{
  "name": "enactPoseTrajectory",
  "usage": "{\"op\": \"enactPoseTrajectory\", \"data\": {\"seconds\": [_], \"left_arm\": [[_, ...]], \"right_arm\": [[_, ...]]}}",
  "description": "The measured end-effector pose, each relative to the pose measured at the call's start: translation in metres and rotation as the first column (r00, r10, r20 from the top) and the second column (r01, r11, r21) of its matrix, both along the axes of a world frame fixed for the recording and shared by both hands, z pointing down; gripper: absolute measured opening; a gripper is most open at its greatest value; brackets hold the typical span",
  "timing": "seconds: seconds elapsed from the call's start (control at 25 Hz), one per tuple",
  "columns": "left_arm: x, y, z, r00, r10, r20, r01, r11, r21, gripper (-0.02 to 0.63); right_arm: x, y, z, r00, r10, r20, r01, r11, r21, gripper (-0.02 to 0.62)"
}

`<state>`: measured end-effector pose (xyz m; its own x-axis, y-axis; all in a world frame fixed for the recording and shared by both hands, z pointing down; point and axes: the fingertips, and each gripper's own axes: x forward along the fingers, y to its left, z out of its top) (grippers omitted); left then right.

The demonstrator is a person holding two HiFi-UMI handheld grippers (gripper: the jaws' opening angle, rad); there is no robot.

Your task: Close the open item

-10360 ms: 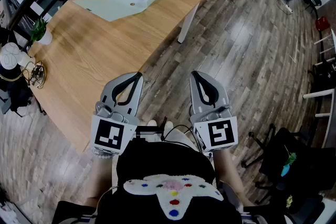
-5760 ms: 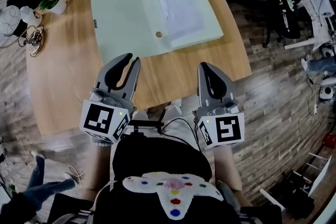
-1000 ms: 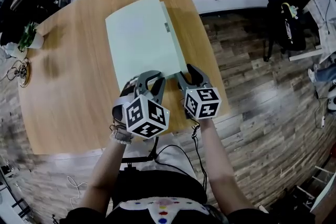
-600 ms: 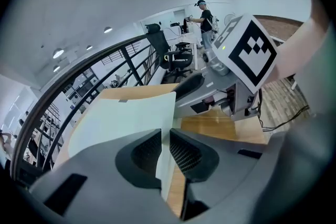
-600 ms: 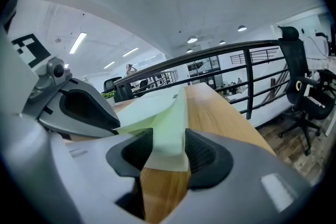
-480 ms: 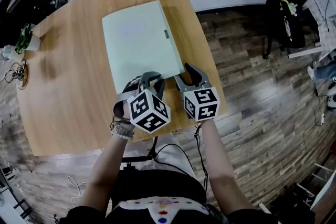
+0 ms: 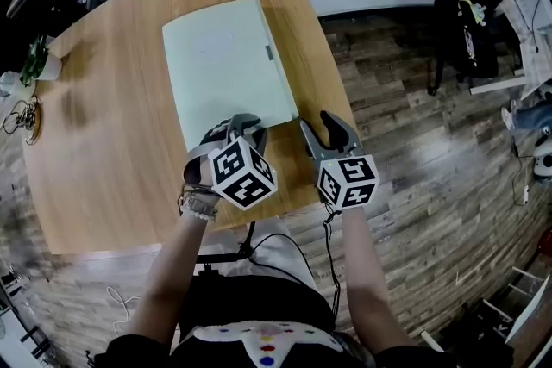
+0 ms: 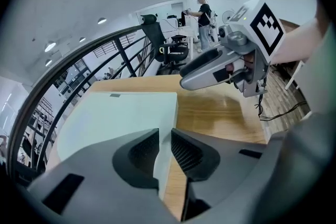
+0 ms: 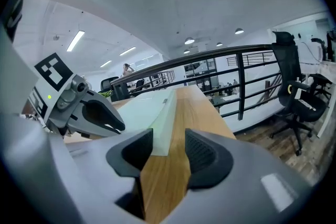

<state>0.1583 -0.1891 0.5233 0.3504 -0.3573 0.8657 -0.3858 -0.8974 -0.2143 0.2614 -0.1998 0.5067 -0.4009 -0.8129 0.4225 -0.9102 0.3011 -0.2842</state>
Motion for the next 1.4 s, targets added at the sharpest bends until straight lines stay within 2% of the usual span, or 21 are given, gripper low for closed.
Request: {"op": "enactPoseTrajectory", "data": {"seconds": [0.12,0.28,0.44,0.56,0.72,0.76,1.0,1.4], "left_arm": [[0.002,0.0,0.0,1.0,0.003,-0.028,-0.003,1.0,0.005,0.081],[0.001,0.001,-0.002,0.996,-0.032,-0.082,0.03,0.999,-0.02,0.081],[0.002,-0.001,-0.002,0.993,-0.046,-0.112,0.04,0.998,-0.051,0.081],[0.002,-0.001,-0.001,0.991,-0.049,-0.125,0.042,0.997,-0.06,0.081],[0.003,-0.002,-0.002,0.989,-0.053,-0.135,0.045,0.997,-0.06,0.081],[0.003,-0.002,-0.002,0.989,-0.055,-0.138,0.047,0.997,-0.061,0.081],[0.003,-0.001,-0.002,0.988,-0.053,-0.148,0.045,0.997,-0.059,0.081],[0.002,-0.002,-0.002,0.985,-0.065,-0.163,0.057,0.997,-0.055,0.081]], "right_arm": [[0.0,0.004,-0.003,1.0,0.004,0.007,-0.004,1.0,0.006,0.192],[-0.003,0.006,-0.01,1.0,0.002,0.013,-0.002,1.0,0.02,0.192],[-0.003,-0.008,-0.025,1.0,-0.001,0.006,0.0,0.997,0.072,0.176],[-0.007,-0.031,-0.04,1.0,-0.019,-0.004,0.019,0.993,0.117,0.132],[-0.013,-0.065,-0.056,0.998,-0.054,-0.045,0.061,0.985,0.162,0.02],[-0.016,-0.073,-0.056,0.996,-0.07,-0.057,0.079,0.983,0.166,0.009],[-0.038,-0.11,-0.04,0.972,-0.193,-0.135,0.211,0.968,0.135,0.009],[-0.072,-0.151,-0.011,0.922,-0.284,-0.264,0.313,0.947,0.074,0.009]]}}
